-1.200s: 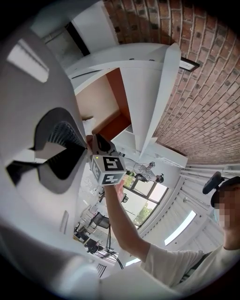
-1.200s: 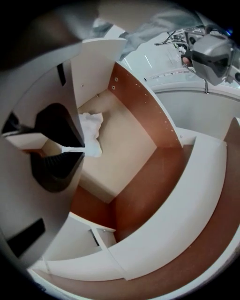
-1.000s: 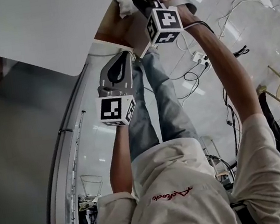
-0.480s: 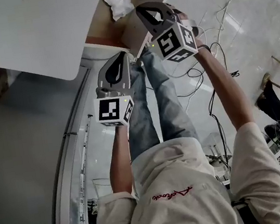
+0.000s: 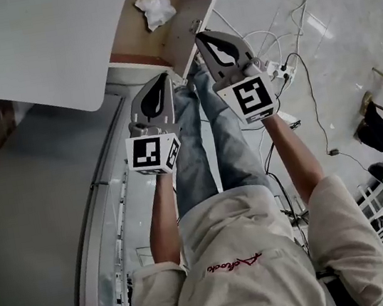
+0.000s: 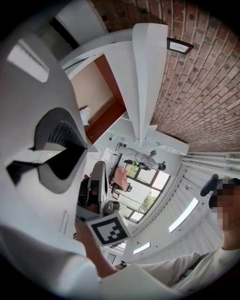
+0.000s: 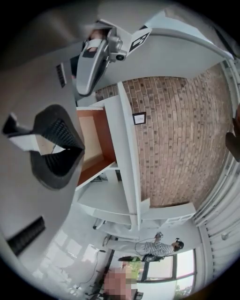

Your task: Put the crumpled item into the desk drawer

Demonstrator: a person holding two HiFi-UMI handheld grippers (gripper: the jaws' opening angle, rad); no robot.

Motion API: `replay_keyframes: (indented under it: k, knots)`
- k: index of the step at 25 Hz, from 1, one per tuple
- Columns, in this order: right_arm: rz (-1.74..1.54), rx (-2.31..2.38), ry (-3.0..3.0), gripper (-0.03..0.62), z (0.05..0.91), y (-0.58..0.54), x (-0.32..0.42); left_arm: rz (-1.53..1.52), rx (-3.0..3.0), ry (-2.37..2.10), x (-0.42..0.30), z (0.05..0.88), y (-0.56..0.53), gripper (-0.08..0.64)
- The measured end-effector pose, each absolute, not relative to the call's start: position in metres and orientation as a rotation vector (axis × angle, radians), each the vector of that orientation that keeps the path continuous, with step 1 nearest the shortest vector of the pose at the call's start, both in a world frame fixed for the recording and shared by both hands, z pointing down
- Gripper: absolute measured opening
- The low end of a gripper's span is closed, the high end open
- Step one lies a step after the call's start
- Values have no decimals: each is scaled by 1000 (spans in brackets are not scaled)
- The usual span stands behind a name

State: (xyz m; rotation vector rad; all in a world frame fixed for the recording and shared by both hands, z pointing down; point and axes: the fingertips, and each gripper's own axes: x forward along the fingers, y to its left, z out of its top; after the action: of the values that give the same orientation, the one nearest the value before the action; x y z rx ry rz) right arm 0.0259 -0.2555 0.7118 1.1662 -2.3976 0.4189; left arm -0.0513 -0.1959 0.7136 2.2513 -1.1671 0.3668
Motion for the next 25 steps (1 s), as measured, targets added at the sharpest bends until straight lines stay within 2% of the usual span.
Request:
replay_keyframes:
  k: [14, 25]
  knots:
    - [474, 1325, -2392, 12, 664, -237, 48, 359, 2343, -1194, -46, 669, -215, 9]
    - [366, 1419, -2423, 12, 583, -267, 58, 299, 2471, -1254, -40, 583, -257, 9]
